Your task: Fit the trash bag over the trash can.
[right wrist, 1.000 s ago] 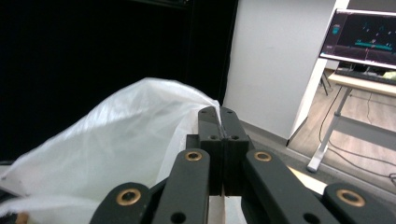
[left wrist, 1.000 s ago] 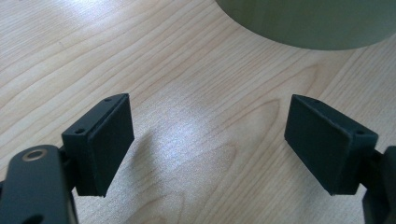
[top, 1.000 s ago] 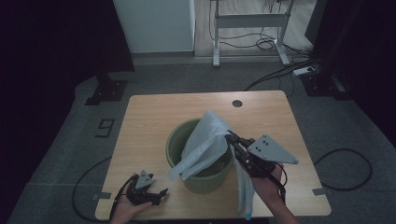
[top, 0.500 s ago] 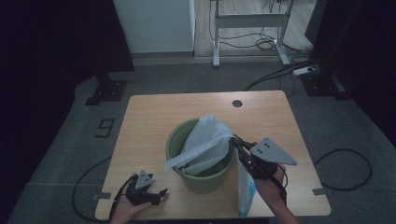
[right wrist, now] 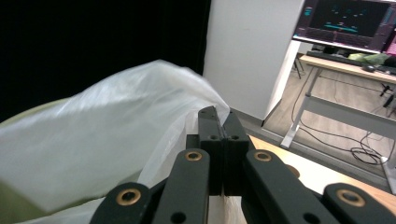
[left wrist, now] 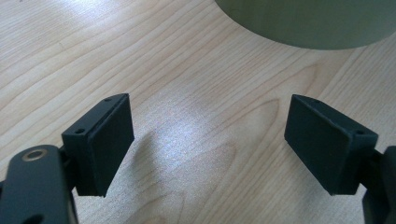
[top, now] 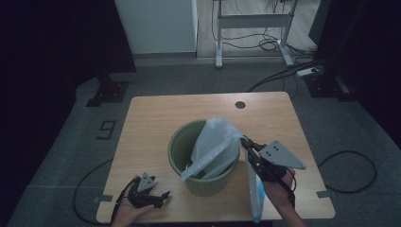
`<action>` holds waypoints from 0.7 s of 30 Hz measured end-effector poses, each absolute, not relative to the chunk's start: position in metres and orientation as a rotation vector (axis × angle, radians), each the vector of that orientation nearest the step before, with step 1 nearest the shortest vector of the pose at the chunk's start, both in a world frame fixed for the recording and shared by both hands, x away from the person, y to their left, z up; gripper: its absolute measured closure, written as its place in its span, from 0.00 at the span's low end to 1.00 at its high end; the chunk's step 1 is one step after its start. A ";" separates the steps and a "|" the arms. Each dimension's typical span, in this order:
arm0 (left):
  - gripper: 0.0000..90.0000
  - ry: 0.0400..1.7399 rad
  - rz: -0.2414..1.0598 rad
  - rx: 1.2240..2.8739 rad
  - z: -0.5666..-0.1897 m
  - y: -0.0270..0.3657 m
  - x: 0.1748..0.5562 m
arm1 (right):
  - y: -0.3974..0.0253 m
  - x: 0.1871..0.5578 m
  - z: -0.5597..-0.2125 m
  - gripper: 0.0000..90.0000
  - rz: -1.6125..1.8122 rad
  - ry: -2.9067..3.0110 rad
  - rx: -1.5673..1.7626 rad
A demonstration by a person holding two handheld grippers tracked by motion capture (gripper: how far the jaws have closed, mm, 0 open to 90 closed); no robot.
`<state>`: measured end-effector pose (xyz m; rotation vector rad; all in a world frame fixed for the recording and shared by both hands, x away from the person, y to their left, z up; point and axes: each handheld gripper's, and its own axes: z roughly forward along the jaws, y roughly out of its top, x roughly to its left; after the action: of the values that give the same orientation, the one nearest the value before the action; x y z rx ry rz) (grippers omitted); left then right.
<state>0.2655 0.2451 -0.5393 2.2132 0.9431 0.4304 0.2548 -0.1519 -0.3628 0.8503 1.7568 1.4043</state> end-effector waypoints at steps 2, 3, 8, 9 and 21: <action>0.17 0.943 0.431 2.211 -0.539 0.246 0.265 | -0.145 0.255 -0.365 0.99 1.401 1.776 0.835; 0.17 0.943 0.430 2.211 -0.539 0.246 0.265 | -0.140 0.255 -0.367 0.99 1.401 1.789 0.826; 0.17 0.945 0.433 2.210 -0.539 0.247 0.265 | -0.128 0.255 -0.373 0.99 1.394 1.830 0.799; 0.17 0.944 0.433 2.210 -0.539 0.247 0.265 | -0.127 0.256 -0.376 0.99 1.397 1.839 0.804; 0.17 0.936 0.452 2.203 -0.536 0.245 0.263 | -0.132 0.250 -0.393 0.99 1.434 1.885 0.835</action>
<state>0.2632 0.2446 -0.5359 2.2025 0.9362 0.4517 0.2504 -0.1320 -0.3934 0.8347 1.8847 1.4344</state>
